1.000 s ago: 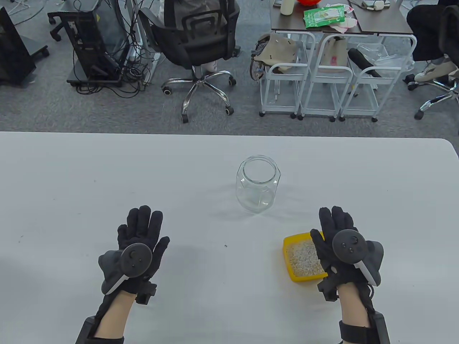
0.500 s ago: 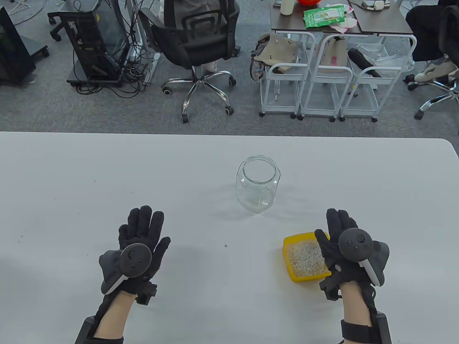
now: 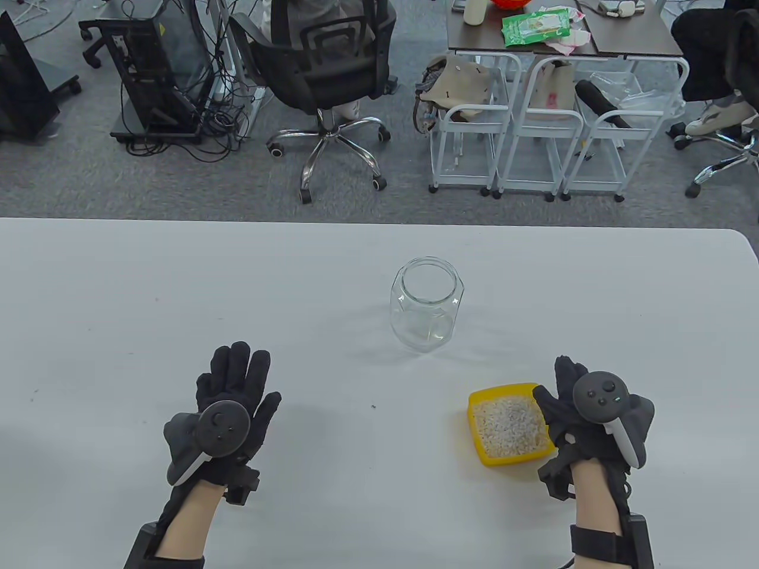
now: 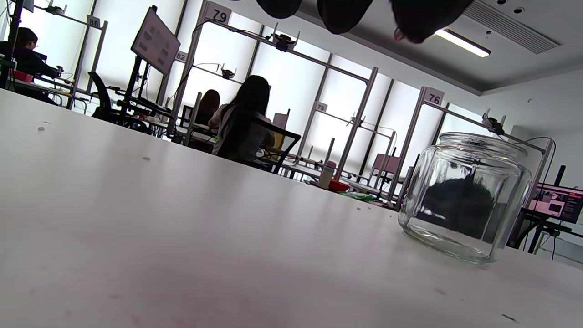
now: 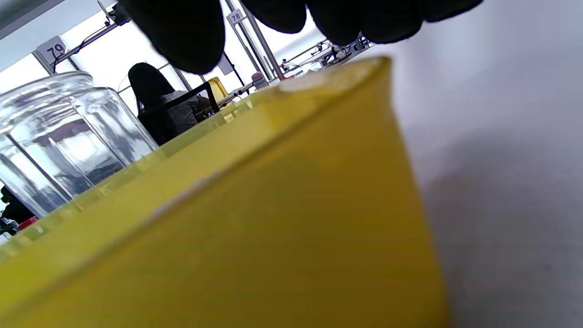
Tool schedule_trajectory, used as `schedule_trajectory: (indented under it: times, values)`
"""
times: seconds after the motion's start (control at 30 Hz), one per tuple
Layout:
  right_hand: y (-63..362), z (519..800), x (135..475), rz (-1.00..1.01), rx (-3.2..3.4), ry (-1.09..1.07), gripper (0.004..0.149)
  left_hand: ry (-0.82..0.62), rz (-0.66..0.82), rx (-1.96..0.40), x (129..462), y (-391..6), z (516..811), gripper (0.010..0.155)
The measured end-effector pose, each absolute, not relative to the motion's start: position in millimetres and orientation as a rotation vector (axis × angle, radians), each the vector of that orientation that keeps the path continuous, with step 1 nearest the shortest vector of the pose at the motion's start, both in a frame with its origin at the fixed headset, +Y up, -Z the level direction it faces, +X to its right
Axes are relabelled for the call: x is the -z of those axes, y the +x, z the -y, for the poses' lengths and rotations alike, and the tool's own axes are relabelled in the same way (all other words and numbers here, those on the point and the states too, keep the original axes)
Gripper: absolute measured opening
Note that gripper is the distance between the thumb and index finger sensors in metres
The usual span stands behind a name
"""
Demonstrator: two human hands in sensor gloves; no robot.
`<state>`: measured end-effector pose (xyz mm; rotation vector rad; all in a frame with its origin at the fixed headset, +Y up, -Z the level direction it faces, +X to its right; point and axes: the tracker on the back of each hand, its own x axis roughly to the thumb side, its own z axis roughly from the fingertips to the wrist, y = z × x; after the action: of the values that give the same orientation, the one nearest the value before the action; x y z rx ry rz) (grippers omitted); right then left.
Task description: Pour rice from plastic food container into glass jar
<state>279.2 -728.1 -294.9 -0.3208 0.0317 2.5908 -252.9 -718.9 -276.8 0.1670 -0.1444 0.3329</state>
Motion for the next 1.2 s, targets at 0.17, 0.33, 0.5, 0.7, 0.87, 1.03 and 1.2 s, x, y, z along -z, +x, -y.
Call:
schedule_trajectory:
  times: [0.17, 0.33, 0.5, 0.7, 0.87, 1.03, 1.2]
  values:
    - [276.7, 734.0, 297.6, -0.092, -2.609, -0.347, 0.069, 0.165, 0.146, -0.335, 276.7, -252.8, 718.4, 0.067]
    - [267.6, 740.7, 302.0, -0.164, -2.649, -0.336, 0.061, 0.157, 0.147, -0.342, 277.0, -253.5, 718.8, 0.067]
    - [263.5, 743.8, 305.8, -0.148, -2.689, -0.360, 0.053, 0.150, 0.144, -0.350, 277.2, -254.4, 718.9, 0.067]
    - [260.4, 746.1, 308.4, -0.104, -2.695, -0.412, 0.044, 0.135, 0.143, -0.361, 277.6, -254.8, 719.8, 0.067]
    - [259.4, 747.1, 309.0, -0.072, -2.698, -0.454, 0.042, 0.132, 0.141, -0.366, 277.6, -255.7, 719.2, 0.067]
    - [262.0, 743.9, 306.7, -0.080, -2.623, -0.445, 0.041, 0.132, 0.136, -0.378, 277.4, -257.5, 718.2, 0.067]
    - [261.4, 737.1, 301.3, -0.122, -2.503, -0.405, 0.040, 0.129, 0.137, -0.385, 277.3, -258.5, 718.1, 0.066]
